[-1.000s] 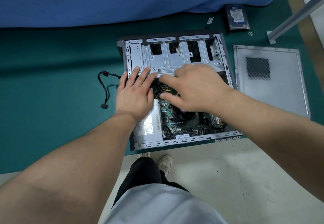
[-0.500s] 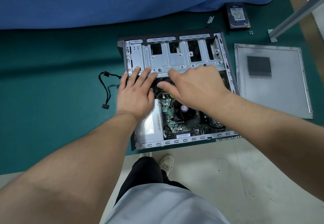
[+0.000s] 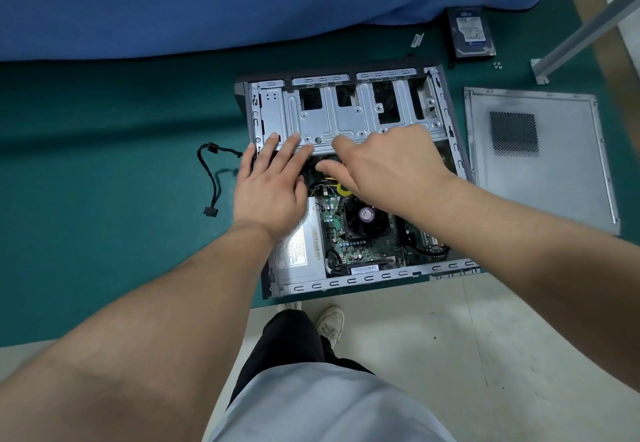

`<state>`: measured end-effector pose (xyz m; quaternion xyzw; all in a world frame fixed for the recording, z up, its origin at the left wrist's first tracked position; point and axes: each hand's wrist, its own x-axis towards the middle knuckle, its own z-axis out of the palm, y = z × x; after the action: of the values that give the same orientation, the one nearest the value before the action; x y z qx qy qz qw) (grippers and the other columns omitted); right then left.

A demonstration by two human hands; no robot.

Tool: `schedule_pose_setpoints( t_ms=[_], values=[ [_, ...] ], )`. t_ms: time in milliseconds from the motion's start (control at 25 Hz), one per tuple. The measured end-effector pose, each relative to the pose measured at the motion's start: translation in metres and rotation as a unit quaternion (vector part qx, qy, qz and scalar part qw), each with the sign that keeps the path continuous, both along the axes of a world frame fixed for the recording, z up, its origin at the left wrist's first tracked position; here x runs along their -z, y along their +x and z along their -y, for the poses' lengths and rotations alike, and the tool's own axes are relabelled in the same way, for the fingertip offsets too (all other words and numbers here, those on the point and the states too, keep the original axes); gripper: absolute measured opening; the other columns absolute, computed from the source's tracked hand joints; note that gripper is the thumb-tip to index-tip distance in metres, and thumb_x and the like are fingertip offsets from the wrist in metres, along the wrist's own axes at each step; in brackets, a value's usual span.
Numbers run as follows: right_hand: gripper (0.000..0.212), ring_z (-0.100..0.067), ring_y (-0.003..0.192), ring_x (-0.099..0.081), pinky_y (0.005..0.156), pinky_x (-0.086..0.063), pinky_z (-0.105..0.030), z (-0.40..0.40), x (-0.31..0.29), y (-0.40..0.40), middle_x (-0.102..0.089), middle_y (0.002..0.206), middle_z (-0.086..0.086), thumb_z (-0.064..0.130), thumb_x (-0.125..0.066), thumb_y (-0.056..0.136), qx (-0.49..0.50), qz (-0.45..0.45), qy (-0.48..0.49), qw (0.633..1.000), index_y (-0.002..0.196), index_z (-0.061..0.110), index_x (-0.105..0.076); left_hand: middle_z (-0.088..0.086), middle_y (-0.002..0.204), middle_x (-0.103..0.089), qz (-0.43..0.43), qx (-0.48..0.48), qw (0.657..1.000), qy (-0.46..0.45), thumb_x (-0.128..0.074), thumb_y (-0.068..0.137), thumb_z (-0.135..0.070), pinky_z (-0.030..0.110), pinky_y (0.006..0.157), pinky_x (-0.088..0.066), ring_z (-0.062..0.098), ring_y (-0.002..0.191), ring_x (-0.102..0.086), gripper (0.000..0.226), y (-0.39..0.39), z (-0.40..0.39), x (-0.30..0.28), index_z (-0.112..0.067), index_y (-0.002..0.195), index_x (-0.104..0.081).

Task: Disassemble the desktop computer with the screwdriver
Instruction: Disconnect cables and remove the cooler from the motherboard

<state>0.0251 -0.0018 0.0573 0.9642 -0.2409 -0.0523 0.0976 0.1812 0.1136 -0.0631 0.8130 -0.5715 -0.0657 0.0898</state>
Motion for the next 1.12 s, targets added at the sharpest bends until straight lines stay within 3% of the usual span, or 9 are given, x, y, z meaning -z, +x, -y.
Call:
schedule_pose_setpoints(
  t_ms=[200,280,360,440,560,680,800,920,1120],
  values=[
    [0.030,-0.030,0.090,-0.055,0.079,-0.049,-0.045,0.007,-0.005,-0.005,-0.063,0.095,-0.007,0.037,-0.045,0.095,-0.210,-0.038,0.148,0.966,0.110,0.013,-0.056,-0.011,0.168,-0.028,0.005,0.000,1.000,0.007,-0.032,0.102,-0.037,0.048,0.128,-0.004,0.020,0.157,-0.015,0.056,0.000,0.000,0.000,-0.037,0.158,-0.030],
    [0.039,-0.033,0.088,-0.059,0.066,-0.047,-0.041,0.000,-0.005,-0.004,-0.061,0.092,-0.009,0.048,-0.043,0.097,-0.112,-0.018,0.137,0.984,0.114,0.015,-0.054,-0.011,0.167,-0.028,0.004,-0.001,1.000,0.004,-0.032,0.102,-0.036,0.048,0.128,-0.005,0.020,0.157,-0.015,0.057,0.000,0.000,0.000,-0.037,0.158,-0.031],
    [0.055,-0.034,0.076,-0.066,0.048,-0.027,-0.030,-0.008,0.002,-0.002,-0.063,0.081,-0.008,0.066,-0.032,0.100,0.015,0.003,0.045,0.999,0.115,0.018,-0.054,-0.011,0.167,-0.028,0.001,-0.001,1.000,0.002,-0.032,0.101,-0.036,0.049,0.128,-0.006,0.019,0.157,-0.015,0.057,0.000,0.000,-0.001,-0.037,0.158,-0.031],
    [0.059,-0.032,0.072,-0.068,0.048,-0.017,-0.029,-0.011,0.002,-0.001,-0.067,0.078,-0.007,0.068,-0.029,0.102,0.074,-0.019,-0.003,0.997,0.113,0.017,-0.056,-0.011,0.167,-0.029,0.002,-0.001,1.000,0.000,-0.031,0.101,-0.036,0.049,0.128,-0.006,0.019,0.157,-0.015,0.057,-0.001,0.000,-0.001,-0.037,0.158,-0.031],
    [0.029,-0.035,0.088,-0.065,0.057,-0.036,-0.036,-0.008,-0.005,0.001,-0.064,0.099,-0.009,0.038,-0.050,0.105,-0.062,-0.076,0.069,0.993,0.121,0.014,-0.052,-0.010,0.167,-0.030,0.005,-0.001,1.000,-0.002,-0.033,0.101,-0.036,0.048,0.128,-0.006,0.020,0.157,-0.017,0.057,0.000,0.000,0.000,-0.036,0.158,-0.033],
    [0.034,-0.031,0.093,-0.054,0.065,-0.046,-0.041,-0.003,-0.016,0.000,-0.045,0.101,-0.006,0.010,-0.065,0.089,-0.167,-0.109,0.162,0.967,0.121,0.017,-0.053,-0.010,0.167,-0.029,0.005,-0.001,1.000,0.000,-0.037,0.103,-0.036,0.047,0.128,-0.004,0.021,0.157,-0.016,0.055,0.001,0.001,0.002,-0.036,0.158,-0.033],
    [0.027,-0.030,0.084,-0.057,0.055,-0.032,-0.034,-0.007,-0.012,0.002,-0.047,0.090,-0.003,0.034,-0.053,0.101,-0.100,-0.065,0.150,0.981,0.125,0.022,-0.052,-0.010,0.167,-0.030,0.004,0.000,1.000,-0.003,-0.036,0.103,-0.036,0.047,0.128,-0.004,0.021,0.157,-0.016,0.055,0.001,0.001,0.001,-0.036,0.158,-0.034],
    [0.050,-0.036,0.085,-0.067,0.052,-0.026,-0.033,-0.015,-0.002,0.008,-0.067,0.092,-0.010,0.056,-0.034,0.106,0.040,-0.050,0.073,0.995,0.130,0.015,-0.051,-0.011,0.167,-0.029,0.003,0.000,1.000,0.000,-0.034,0.102,-0.036,0.047,0.128,-0.005,0.020,0.157,-0.016,0.055,0.000,0.001,0.000,-0.036,0.158,-0.033],
    [0.030,-0.026,0.085,-0.047,0.070,-0.035,-0.034,-0.018,-0.007,0.007,-0.056,0.114,-0.008,0.007,-0.059,0.094,-0.137,-0.122,0.117,0.976,0.123,0.015,-0.056,-0.012,0.167,-0.030,0.000,-0.005,1.000,0.000,-0.037,0.101,-0.035,0.046,0.128,-0.003,0.020,0.157,-0.016,0.056,-0.001,0.001,0.000,-0.037,0.157,-0.035]
  ],
)
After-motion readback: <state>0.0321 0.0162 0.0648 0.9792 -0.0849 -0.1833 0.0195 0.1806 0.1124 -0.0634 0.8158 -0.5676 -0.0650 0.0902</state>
